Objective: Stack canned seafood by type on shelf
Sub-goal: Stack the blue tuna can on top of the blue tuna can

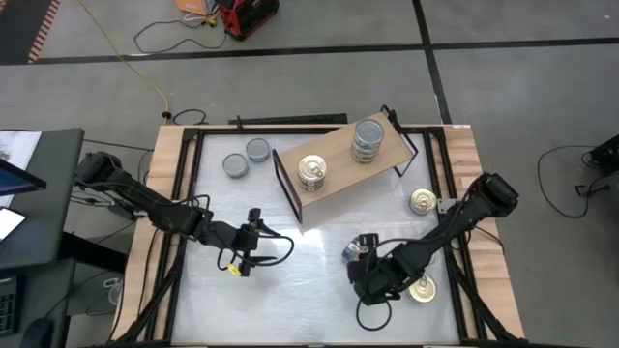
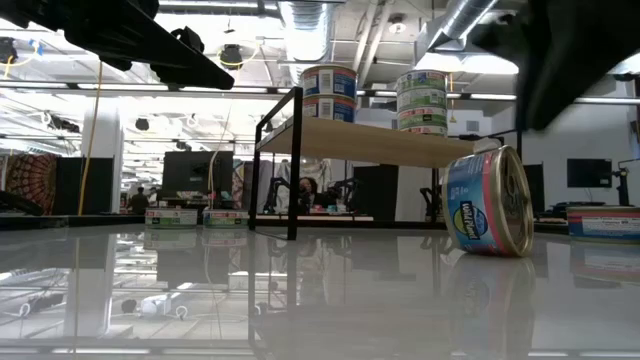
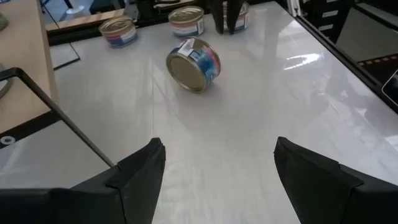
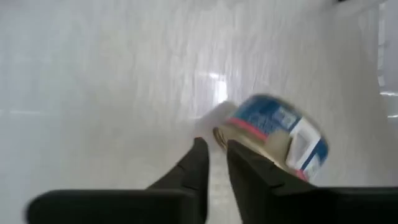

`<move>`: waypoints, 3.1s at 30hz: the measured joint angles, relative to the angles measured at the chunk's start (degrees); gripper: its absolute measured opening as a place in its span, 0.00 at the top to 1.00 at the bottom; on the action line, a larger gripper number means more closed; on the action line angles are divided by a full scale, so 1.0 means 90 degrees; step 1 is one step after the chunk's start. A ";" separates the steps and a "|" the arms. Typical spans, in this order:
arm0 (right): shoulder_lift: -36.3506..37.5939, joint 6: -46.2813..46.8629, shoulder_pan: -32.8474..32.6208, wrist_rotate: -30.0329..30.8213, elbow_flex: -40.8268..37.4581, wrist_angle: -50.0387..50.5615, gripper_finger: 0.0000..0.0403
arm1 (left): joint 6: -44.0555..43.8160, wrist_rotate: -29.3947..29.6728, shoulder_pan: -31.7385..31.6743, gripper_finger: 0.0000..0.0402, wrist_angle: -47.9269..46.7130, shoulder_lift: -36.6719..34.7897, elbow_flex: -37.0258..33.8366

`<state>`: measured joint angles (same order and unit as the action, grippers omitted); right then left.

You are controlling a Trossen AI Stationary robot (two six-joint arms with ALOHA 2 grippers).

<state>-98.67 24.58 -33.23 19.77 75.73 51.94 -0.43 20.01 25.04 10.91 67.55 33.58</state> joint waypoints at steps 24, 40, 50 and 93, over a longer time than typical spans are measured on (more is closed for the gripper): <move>-0.0508 -0.2507 0.1828 -0.2053 0.1264 0.1698 0.10 | 0.0304 -0.0527 0.0049 0.28 0.4325 0.0005 -0.2169; -0.2621 -0.4555 0.1822 -0.2030 0.3503 0.4142 0.10 | 0.0115 -0.0525 0.0049 0.28 0.4197 0.0005 -0.2169; -0.2703 -0.5530 0.1948 -0.1543 0.3509 0.4234 0.11 | 0.0018 -0.0529 0.0049 0.28 0.4147 0.0005 -0.2169; -0.0914 -0.3915 0.2699 -0.2682 0.2317 0.3831 0.46 | -0.0078 -0.0525 0.0049 0.28 0.4013 0.0005 -0.2170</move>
<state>-106.90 -10.65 -8.94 -4.37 96.57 86.43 -1.13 15.29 25.48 47.03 67.59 14.05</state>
